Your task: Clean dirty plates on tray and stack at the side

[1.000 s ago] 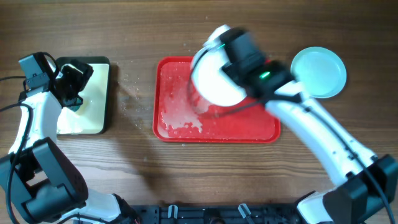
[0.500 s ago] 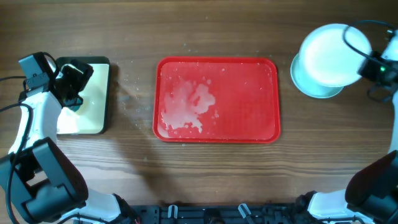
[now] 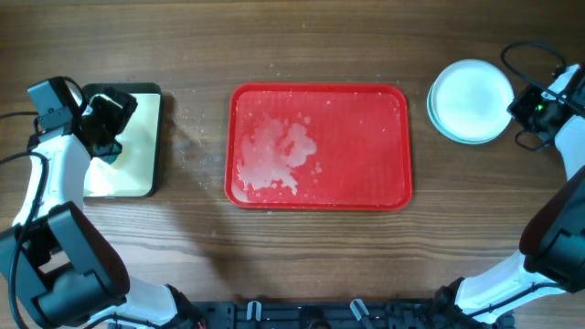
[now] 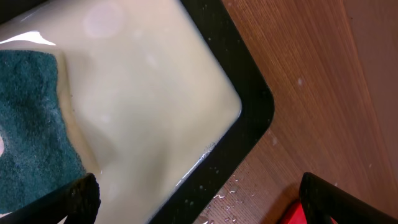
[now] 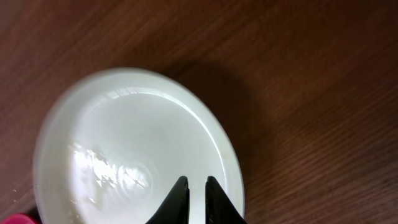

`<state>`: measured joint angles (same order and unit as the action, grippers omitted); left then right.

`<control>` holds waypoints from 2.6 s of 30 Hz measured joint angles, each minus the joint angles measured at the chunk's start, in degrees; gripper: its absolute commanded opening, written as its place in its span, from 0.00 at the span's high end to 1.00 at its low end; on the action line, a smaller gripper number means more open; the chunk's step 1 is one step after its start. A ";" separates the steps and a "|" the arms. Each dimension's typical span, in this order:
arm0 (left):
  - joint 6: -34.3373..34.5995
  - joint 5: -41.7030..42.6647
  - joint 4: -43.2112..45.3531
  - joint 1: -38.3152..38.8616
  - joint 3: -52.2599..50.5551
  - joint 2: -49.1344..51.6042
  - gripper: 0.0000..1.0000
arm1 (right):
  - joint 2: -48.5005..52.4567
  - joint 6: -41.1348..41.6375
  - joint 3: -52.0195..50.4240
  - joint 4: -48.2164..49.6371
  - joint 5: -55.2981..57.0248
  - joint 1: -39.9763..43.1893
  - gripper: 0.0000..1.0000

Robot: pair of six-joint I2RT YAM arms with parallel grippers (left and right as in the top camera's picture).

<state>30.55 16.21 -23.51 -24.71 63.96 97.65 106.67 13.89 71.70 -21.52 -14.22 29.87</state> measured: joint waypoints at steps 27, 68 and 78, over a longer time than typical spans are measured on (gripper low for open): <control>0.00 0.02 0.00 0.00 0.00 0.00 0.00 | -51.89 -2.47 -11.15 -38.82 -7.13 -1.22 0.00; 0.00 0.20 0.00 0.00 0.00 0.00 0.00 | -98.77 5.84 -58.47 10.93 -4.68 -27.10 0.00; 0.00 0.20 0.00 0.00 0.00 0.00 0.00 | -105.53 9.51 -68.74 18.64 0.02 -30.32 0.00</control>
<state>30.55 16.40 -23.51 -24.71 63.96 97.65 1.15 23.40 2.96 -2.87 -14.20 -0.45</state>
